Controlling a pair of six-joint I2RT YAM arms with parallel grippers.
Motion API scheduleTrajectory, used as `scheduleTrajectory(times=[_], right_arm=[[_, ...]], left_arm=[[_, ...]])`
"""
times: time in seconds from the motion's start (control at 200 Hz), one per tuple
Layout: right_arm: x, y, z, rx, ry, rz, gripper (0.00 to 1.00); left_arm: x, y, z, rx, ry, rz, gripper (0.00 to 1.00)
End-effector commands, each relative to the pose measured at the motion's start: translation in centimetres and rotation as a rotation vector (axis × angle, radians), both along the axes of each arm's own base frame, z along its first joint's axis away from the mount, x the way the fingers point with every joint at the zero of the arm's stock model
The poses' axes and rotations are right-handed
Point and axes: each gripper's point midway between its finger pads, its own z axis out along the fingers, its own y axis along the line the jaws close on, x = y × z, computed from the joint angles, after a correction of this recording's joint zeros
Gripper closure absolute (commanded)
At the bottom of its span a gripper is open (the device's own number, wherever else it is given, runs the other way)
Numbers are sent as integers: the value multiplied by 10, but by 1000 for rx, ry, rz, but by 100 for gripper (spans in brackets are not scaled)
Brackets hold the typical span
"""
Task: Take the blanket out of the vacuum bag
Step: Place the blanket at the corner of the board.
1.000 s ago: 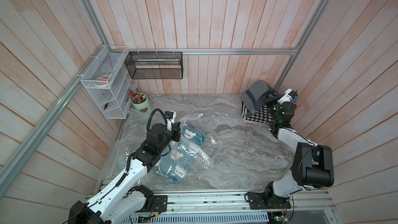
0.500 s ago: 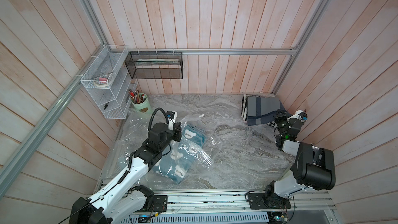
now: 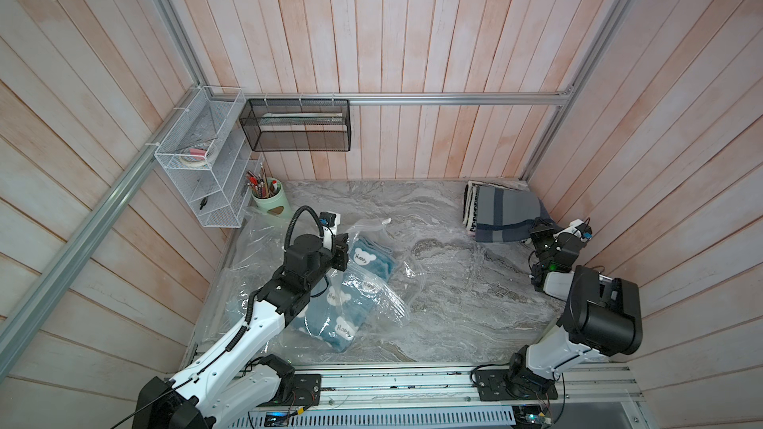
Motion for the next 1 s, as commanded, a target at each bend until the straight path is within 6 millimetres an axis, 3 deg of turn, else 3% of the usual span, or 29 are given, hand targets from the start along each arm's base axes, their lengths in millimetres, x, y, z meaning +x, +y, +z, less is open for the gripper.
scheduleTrajectory(times=[0.0,0.36,0.575,0.745,0.875,0.995], right_arm=[[-3,-2,0,5,-4,1,68],[-49,-16,-17,-12,183,-127,49],[-84,-19,-38,19,263,-144,43],[-108,-23,-43,-8,318,-162,42],[-119,-24,-32,-79,351,-167,42],[-121,-24,-2,-183,334,-175,42]], left_arm=[[3,-2,13,1,-32,-11,100],[5,-5,14,-3,-40,-20,100],[4,-7,14,-15,-39,-31,100],[2,-7,17,-27,-41,-36,100],[0,-6,17,-40,-39,-36,100],[-2,-5,17,-50,-40,-32,100]])
